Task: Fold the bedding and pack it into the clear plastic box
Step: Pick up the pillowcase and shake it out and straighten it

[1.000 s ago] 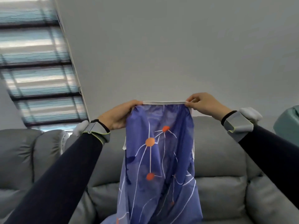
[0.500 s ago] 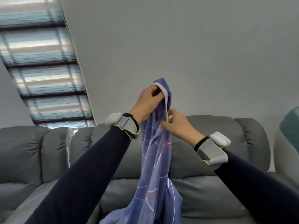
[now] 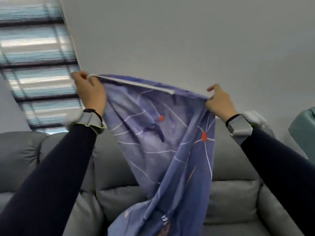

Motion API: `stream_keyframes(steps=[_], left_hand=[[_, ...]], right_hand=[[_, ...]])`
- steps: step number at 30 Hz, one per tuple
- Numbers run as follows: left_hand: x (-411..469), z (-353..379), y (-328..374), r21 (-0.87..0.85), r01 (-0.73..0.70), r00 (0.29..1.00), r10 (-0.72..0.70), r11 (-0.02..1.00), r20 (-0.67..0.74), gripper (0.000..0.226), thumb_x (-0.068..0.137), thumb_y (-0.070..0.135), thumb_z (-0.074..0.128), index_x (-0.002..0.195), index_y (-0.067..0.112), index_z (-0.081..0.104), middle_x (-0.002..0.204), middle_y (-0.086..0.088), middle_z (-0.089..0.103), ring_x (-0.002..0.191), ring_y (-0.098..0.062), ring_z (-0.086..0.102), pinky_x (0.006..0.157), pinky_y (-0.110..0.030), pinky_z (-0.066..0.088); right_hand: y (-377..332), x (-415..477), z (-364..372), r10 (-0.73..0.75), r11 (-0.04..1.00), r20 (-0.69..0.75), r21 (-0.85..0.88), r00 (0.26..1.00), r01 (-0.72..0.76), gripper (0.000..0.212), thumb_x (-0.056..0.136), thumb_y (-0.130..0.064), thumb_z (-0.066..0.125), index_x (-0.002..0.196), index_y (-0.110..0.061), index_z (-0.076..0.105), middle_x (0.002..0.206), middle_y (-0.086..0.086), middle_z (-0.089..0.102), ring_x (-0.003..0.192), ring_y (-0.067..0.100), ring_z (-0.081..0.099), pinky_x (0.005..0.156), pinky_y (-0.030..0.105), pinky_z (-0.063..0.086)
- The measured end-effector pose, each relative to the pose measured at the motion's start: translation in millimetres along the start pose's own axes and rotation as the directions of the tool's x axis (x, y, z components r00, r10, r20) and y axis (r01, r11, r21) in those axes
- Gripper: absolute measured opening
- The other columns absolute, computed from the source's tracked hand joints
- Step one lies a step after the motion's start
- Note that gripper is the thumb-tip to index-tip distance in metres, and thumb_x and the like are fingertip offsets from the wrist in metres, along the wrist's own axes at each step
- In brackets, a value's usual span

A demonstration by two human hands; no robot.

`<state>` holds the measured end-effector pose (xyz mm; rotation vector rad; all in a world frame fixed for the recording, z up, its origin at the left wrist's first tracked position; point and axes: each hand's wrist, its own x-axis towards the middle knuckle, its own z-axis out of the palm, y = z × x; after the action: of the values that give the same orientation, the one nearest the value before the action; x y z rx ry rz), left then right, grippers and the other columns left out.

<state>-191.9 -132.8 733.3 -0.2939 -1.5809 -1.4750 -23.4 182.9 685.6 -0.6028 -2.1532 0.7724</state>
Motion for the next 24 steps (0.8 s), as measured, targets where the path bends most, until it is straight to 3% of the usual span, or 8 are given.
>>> stream_keyframes(steps=[3, 6, 7, 9, 12, 15, 21, 24], left_hand=[[22, -29, -37, 0.059, 0.163, 0.982, -0.156, 0.985, -0.109, 0.03, 0.077, 0.0, 0.03, 0.077, 0.03, 0.035, 0.099, -0.011, 0.05, 0.091, -0.02, 0.047, 0.089, -0.032, 0.037], [-3, -40, -61, 0.449, 0.078, 0.944, -0.211, 0.89, 0.255, 0.025, 0.08, 0.004, 0.043, 0.096, 0.009, 0.062, 0.107, -0.019, 0.063, 0.102, -0.031, 0.057, 0.092, -0.035, 0.039], [-25, -38, -57, 0.463, 0.042, 0.808, -0.303, 0.885, 0.505, 0.025, 0.08, 0.009, 0.052, 0.104, 0.008, 0.062, 0.105, -0.017, 0.066, 0.097, -0.031, 0.059, 0.086, -0.035, 0.043], [-74, -36, -33, 0.42, 0.063, 0.253, -0.422, 0.905, 0.871, 0.051, 0.07, 0.025, 0.065, 0.118, 0.017, 0.05, 0.095, -0.01, 0.068, 0.077, -0.022, 0.058, 0.065, -0.029, 0.045], [-136, -31, -14, 0.363, 0.029, -0.315, -0.336, 0.931, 0.888, 0.071, 0.063, 0.04, 0.07, 0.122, 0.031, 0.031, 0.086, -0.002, 0.066, 0.069, -0.014, 0.053, 0.066, -0.022, 0.042], [-168, -28, -23, 0.203, 0.153, -0.2, -0.17, 0.967, 0.965, 0.038, 0.082, 0.024, 0.065, 0.105, 0.026, 0.034, 0.075, -0.003, 0.056, 0.067, -0.016, 0.043, 0.065, -0.029, 0.038], [-186, -30, -49, 0.054, 0.009, 0.585, -0.049, 0.999, 0.81, 0.034, 0.067, 0.0, 0.035, 0.059, 0.025, 0.057, 0.073, 0.011, 0.047, 0.071, -0.005, 0.046, 0.075, -0.02, 0.035], [-211, -34, -46, 0.091, 0.008, 0.419, -0.086, 0.996, 0.904, 0.043, 0.07, 0.034, 0.037, 0.089, 0.019, 0.073, 0.101, -0.001, 0.044, 0.099, -0.014, 0.044, 0.095, -0.018, 0.031]], right_hand=[[43, -17, 8, 0.181, 0.974, 0.13, -0.159, 0.975, -0.16, 0.047, 0.065, -0.019, 0.049, 0.113, -0.02, 0.046, 0.085, 0.017, 0.067, 0.08, 0.036, 0.066, 0.078, 0.048, 0.056], [37, -21, -2, 0.23, 0.964, 0.132, -0.168, 0.964, -0.206, 0.021, 0.072, -0.013, 0.049, 0.092, -0.012, 0.054, 0.074, 0.017, 0.064, 0.075, 0.036, 0.066, 0.07, 0.044, 0.057], [19, -21, -4, 0.21, 0.974, 0.135, -0.118, 0.968, -0.195, 0.009, 0.073, -0.011, 0.048, 0.079, -0.009, 0.054, 0.066, 0.015, 0.06, 0.07, 0.034, 0.064, 0.06, 0.039, 0.056], [-22, -11, -1, 0.126, 0.991, 0.113, 0.02, 0.986, -0.129, 0.019, 0.065, -0.017, 0.042, 0.065, -0.003, 0.055, 0.06, 0.015, 0.052, 0.065, 0.027, 0.055, 0.05, 0.033, 0.043], [-75, 3, 10, -0.055, 0.98, 0.073, 0.195, 0.996, 0.04, 0.04, 0.063, -0.021, 0.042, 0.082, 0.005, 0.065, 0.076, 0.022, 0.061, 0.073, 0.031, 0.059, 0.061, 0.041, 0.048], [-105, 0, 1, -0.186, 0.975, 0.035, 0.132, 0.982, 0.18, 0.026, 0.081, -0.014, 0.047, 0.091, 0.0, 0.067, 0.085, 0.014, 0.063, 0.083, 0.028, 0.06, 0.072, 0.037, 0.048], [-93, 11, -14, -0.149, 0.974, -0.074, 0.163, 0.986, 0.16, 0.024, 0.08, -0.02, 0.048, 0.057, -0.02, 0.04, 0.055, 0.001, 0.041, 0.056, 0.021, 0.047, 0.052, 0.029, 0.036], [-92, 11, -6, -0.138, 0.96, -0.035, 0.241, 0.99, 0.143, 0.032, 0.084, -0.018, 0.05, 0.057, -0.02, 0.033, 0.056, 0.002, 0.034, 0.051, 0.017, 0.039, 0.041, 0.02, 0.033]])
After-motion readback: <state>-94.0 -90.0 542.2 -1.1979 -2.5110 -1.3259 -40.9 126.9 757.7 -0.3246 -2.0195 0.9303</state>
